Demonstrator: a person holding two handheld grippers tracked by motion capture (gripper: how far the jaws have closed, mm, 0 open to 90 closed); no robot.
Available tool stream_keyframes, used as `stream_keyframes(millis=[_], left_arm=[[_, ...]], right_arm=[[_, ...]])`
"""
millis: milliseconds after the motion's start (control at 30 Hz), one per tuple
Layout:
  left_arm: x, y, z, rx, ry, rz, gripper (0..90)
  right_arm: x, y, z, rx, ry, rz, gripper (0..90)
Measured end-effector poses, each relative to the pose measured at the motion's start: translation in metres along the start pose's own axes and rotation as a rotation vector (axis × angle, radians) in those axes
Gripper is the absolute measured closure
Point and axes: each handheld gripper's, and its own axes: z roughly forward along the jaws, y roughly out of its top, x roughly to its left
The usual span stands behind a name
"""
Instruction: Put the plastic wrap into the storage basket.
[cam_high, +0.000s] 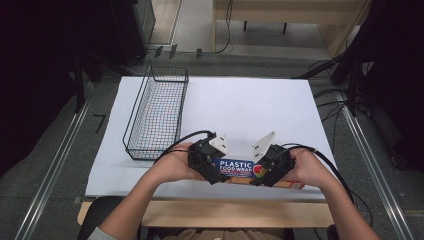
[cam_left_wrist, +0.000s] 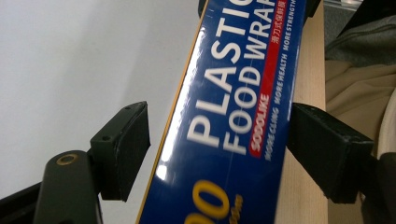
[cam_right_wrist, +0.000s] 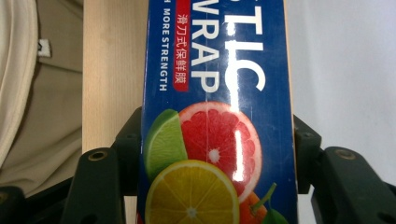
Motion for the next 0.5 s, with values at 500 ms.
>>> stream_keyframes(millis=[500], left_arm=[[-0.006, 0.008, 0.021, 0.095, 0.025, 0.076, 30.6]], right_arm=[[0.004, 0.011, 0.005, 0.007, -0.034, -0.051, 41.5]])
